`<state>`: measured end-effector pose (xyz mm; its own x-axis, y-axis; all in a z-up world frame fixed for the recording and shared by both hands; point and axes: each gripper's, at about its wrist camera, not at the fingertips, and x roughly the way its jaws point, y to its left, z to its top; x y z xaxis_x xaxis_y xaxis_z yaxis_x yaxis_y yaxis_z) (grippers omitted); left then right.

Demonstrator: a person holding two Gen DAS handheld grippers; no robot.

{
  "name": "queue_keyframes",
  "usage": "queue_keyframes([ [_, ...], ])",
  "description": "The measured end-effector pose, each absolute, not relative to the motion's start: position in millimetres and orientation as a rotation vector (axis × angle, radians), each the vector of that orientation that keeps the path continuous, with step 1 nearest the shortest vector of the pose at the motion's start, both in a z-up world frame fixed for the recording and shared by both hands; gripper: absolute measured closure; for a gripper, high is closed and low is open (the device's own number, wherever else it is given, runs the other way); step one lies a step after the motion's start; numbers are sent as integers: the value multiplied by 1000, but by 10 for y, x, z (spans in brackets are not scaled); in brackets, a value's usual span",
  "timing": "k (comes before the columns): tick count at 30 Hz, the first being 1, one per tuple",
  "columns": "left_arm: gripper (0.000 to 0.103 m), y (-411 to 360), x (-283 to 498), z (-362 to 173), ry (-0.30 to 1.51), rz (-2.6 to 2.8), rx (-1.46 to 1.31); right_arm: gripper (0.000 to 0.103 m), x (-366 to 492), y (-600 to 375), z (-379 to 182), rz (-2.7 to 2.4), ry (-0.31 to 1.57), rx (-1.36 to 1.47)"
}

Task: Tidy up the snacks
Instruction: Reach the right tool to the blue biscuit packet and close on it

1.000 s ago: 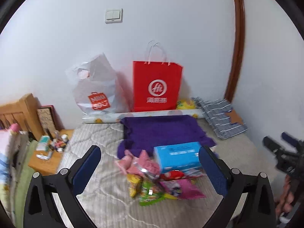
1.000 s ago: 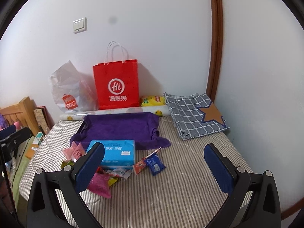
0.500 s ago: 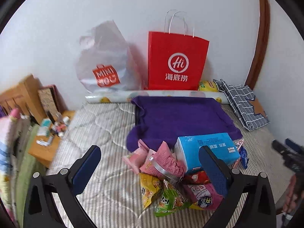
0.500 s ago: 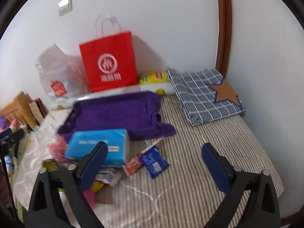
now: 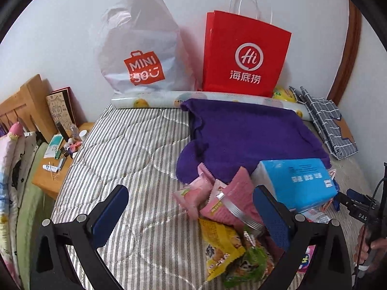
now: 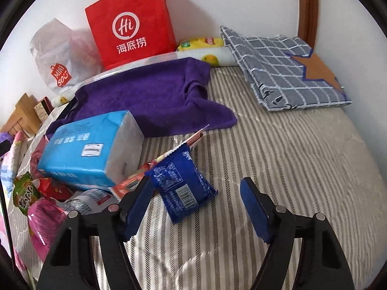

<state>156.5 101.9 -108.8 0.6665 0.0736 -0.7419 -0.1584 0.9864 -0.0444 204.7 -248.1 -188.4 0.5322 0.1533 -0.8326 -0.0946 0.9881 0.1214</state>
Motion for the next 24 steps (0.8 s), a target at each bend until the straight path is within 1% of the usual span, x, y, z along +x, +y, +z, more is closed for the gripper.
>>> queue_keyframes([
  [5,0,1049,1589,-1164,855,127,-127,29,2138,-2432,-1989,194,1001,8],
  [12,0,1092,1594,-1245,879,113,-145,29,2276,-2438,-2038,264,983,-1],
  [13,0,1098,1594,-1254,884,112,-147,31,2287,-2437,-2041,280,983,1],
  [14,0,1106,1596,-1259,886,110,-150,39,2293,-2443,-2041,306,984,13],
  [15,0,1114,1595,-1263,888,108,-153,50,2298,-2441,-2038,334,985,25],
  [17,0,1133,1589,-1263,889,105,-157,59,2282,-2421,-2017,361,975,26],
  [20,0,1157,1561,-1256,890,110,-156,63,2243,-2386,-1996,343,969,12],
  [24,0,1212,1489,-1262,898,102,-170,63,2156,-2493,-1924,284,979,57],
])
